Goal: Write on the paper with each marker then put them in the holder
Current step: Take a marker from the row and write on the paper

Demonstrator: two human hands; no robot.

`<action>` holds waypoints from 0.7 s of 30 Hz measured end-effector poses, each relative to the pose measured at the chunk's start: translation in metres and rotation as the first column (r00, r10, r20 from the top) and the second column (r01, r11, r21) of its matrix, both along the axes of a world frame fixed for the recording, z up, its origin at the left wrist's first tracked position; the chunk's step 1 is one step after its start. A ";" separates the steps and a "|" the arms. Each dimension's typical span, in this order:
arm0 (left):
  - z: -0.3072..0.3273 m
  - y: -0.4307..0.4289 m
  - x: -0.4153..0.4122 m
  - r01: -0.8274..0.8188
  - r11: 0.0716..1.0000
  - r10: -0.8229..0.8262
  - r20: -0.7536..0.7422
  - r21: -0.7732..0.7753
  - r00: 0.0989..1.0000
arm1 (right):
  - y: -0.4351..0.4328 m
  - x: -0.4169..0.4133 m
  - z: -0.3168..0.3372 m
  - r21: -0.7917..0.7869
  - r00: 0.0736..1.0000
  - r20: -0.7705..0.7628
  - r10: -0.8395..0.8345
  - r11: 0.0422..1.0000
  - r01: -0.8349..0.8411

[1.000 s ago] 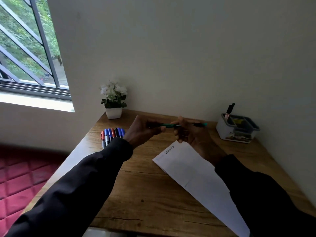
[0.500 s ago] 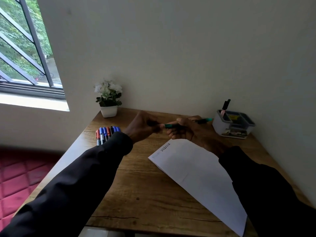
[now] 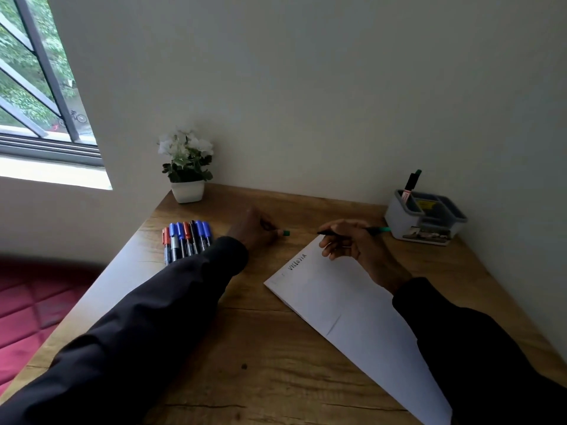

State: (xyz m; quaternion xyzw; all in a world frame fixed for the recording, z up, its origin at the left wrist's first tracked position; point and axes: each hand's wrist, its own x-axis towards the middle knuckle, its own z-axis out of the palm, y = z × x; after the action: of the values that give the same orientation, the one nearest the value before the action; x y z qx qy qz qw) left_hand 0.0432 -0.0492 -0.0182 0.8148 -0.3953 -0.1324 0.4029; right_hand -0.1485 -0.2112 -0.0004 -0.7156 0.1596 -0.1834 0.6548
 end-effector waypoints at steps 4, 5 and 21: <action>-0.007 -0.011 0.009 -0.016 1.000 0.017 -0.032 0.008 0.999 | 0.001 0.003 -0.008 -0.015 1.000 -0.024 -0.005 1.000 0.004; -0.006 -0.014 0.011 -0.015 1.000 0.015 -0.031 -0.002 0.999 | 0.002 0.004 -0.010 -0.026 1.000 -0.028 -0.008 1.000 0.007; 0.003 -0.006 -0.001 -0.029 0.987 0.050 0.129 -0.160 0.990 | 0.000 0.007 -0.033 -0.073 0.999 0.039 0.036 0.997 -0.033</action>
State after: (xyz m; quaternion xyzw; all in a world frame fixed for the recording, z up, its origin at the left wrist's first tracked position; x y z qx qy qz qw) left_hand 0.0420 -0.0551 -0.0148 0.7949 -0.4143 -0.0382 0.4416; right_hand -0.1415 -0.2114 -0.0338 -0.7376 0.1273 -0.1918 0.6348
